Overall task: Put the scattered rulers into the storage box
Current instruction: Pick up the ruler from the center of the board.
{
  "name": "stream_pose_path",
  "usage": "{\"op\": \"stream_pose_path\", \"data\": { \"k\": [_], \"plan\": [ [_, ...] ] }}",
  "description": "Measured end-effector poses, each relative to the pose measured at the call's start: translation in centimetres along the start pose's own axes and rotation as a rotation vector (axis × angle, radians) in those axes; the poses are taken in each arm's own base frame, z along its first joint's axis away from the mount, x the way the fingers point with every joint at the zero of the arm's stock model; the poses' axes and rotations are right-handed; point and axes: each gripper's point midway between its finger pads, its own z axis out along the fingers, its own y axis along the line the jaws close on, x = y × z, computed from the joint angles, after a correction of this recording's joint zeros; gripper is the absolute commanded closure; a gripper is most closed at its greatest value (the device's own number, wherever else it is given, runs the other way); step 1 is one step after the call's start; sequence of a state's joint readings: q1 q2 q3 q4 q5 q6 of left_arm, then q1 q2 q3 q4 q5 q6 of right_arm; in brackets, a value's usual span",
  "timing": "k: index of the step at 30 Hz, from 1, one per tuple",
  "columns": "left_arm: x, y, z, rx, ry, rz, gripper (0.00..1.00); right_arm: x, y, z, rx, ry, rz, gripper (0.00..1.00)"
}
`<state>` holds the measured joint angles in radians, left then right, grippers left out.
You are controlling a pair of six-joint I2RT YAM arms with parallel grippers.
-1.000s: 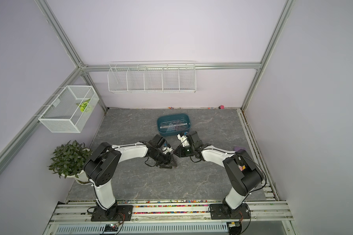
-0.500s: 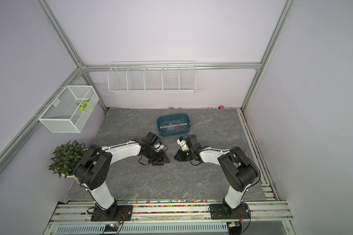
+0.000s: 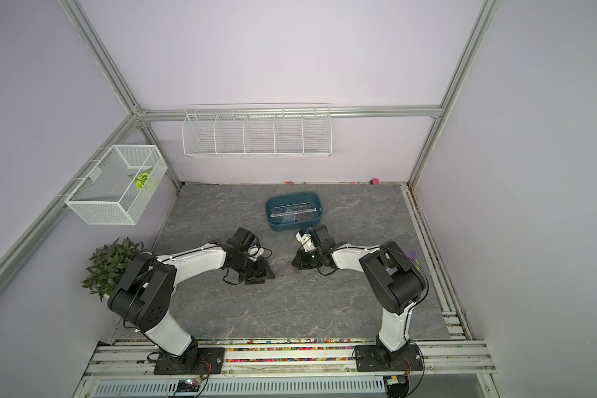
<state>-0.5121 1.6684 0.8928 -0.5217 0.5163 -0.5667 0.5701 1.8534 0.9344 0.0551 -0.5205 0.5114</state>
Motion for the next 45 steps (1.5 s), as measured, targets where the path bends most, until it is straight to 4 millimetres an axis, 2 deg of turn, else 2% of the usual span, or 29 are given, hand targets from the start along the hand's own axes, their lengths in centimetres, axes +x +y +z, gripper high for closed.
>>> {"op": "stream_pose_path", "data": {
  "k": [2, 6, 9, 14, 28, 32, 35, 40, 43, 45],
  "plan": [
    [-0.2, 0.6, -0.4, -0.005, -0.016, -0.015, 0.48, 0.5, -0.4, 0.4, -0.003, 0.011, 0.006, 0.91],
    [-0.9, 2.3, -1.9, -0.015, -0.066, -0.068, 0.47, 0.5, -0.5, 0.5, -0.013, -0.009, -0.007, 0.91],
    [-1.6, 2.9, -2.8, -0.021, -0.102, -0.093, 0.47, 0.5, -0.5, 0.6, -0.023, -0.021, -0.016, 0.92],
    [-1.1, 3.5, -2.2, -0.008, -0.097, -0.122, 0.47, 0.5, -0.4, 0.6, -0.034, -0.037, -0.028, 0.92],
    [-2.0, -0.6, -0.1, 0.301, -0.051, -0.116, 0.49, 0.4, -0.3, 0.7, -0.047, -0.050, -0.039, 0.93],
    [-2.0, -1.0, 0.3, 0.347, -0.037, -0.115, 0.57, 0.4, -0.3, 0.7, -0.050, -0.050, -0.039, 0.94],
    [-1.8, -0.9, 0.6, 0.352, -0.032, -0.123, 0.71, 0.4, -0.3, 0.7, -0.051, -0.051, -0.040, 0.94],
    [-1.5, -0.3, 1.2, 0.344, -0.017, -0.134, 1.00, 0.4, -0.3, 0.7, -0.055, -0.053, -0.042, 0.95],
    [-1.4, -0.5, 1.1, 0.350, -0.013, -0.130, 1.00, 0.3, -0.6, 0.3, -0.054, -0.057, -0.032, 0.94],
    [-1.2, -0.8, 1.0, 0.353, -0.007, -0.123, 1.00, 0.8, -1.4, -0.7, -0.034, -0.047, -0.001, 0.93]
  ]
}}
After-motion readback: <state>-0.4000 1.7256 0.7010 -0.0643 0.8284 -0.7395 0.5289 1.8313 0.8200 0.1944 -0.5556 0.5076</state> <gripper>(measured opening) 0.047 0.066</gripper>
